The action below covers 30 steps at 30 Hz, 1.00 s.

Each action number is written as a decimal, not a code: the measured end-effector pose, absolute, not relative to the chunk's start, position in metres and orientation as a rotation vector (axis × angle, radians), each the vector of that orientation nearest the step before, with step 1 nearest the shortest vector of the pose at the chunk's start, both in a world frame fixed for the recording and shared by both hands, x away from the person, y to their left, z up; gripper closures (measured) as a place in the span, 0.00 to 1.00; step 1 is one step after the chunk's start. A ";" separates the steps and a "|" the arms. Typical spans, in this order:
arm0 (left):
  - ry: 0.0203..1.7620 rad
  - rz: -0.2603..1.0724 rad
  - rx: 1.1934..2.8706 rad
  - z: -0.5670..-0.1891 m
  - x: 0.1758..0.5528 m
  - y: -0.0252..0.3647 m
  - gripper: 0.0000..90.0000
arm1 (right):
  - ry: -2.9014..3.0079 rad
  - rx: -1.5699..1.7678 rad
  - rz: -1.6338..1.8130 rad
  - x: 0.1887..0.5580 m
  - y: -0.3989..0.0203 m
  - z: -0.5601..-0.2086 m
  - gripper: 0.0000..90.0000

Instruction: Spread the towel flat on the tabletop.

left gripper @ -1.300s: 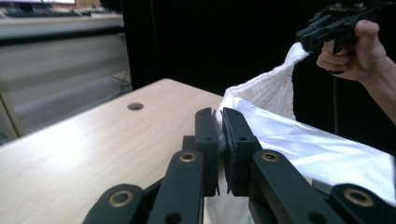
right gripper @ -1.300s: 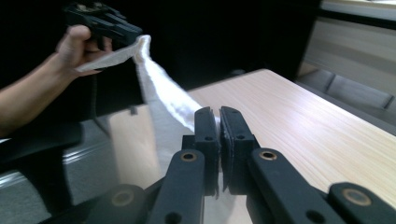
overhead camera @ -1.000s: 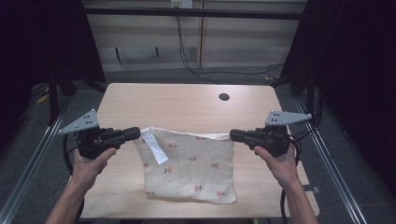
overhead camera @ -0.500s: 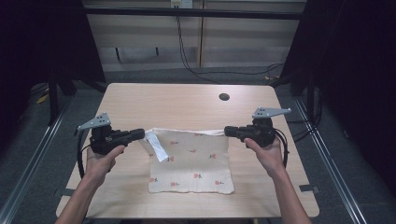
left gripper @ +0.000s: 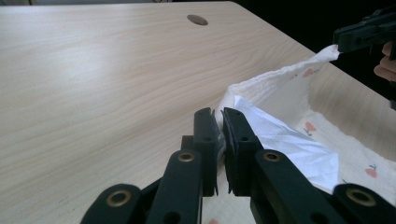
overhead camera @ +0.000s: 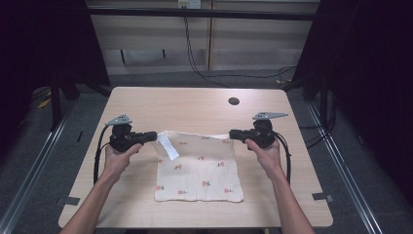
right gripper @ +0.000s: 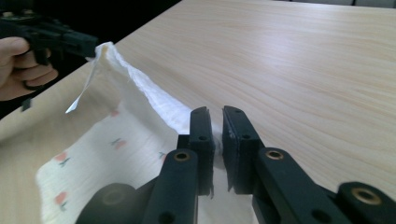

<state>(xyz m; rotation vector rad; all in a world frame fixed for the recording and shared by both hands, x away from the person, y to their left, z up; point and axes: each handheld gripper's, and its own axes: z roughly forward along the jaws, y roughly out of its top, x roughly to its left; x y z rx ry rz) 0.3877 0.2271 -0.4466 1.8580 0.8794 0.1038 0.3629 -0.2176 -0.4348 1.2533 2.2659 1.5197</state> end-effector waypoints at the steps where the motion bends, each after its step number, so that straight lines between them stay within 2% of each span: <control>1: 0.883 0.094 1.854 -0.449 0.390 0.227 0.93 | 2.257 1.266 1.515 0.366 -0.217 -0.438 0.86; 2: 0.890 0.068 1.834 -0.453 0.393 0.227 0.93 | 2.257 1.266 1.515 0.366 -0.217 -0.438 0.86; 3: 0.902 0.054 1.830 -0.457 0.397 0.228 0.91 | 2.244 1.285 1.502 0.369 -0.216 -0.441 0.80; 5: 0.947 0.056 1.831 -0.464 0.401 0.226 0.83 | 2.231 1.338 1.472 0.375 -0.216 -0.450 0.76; 6: 0.947 0.050 1.827 -0.468 0.402 0.226 0.79 | 2.228 1.376 1.414 0.378 -0.215 -0.459 0.69; 8: 0.947 0.052 1.826 -0.470 0.402 0.227 0.77 | 2.222 1.382 1.401 0.379 -0.215 -0.462 0.68; 10: 0.973 0.068 1.831 -0.470 0.401 0.229 0.67 | 2.209 1.397 1.402 0.378 -0.218 -0.466 0.63; 14: 0.980 0.067 1.841 -0.469 0.396 0.236 0.64 | 2.238 1.375 1.380 0.372 -0.223 -0.463 0.61; 21: 0.920 0.075 1.886 -0.457 0.374 0.240 0.64 | 2.319 1.283 1.376 0.353 -0.221 -0.445 0.60; 24: 0.854 0.078 1.925 -0.451 0.355 0.239 0.69 | 2.391 1.216 1.353 0.337 -0.216 -0.442 0.61; 30: 0.785 0.064 1.966 -0.441 0.321 0.242 0.69 | 2.467 1.142 1.335 0.301 -0.217 -0.441 0.63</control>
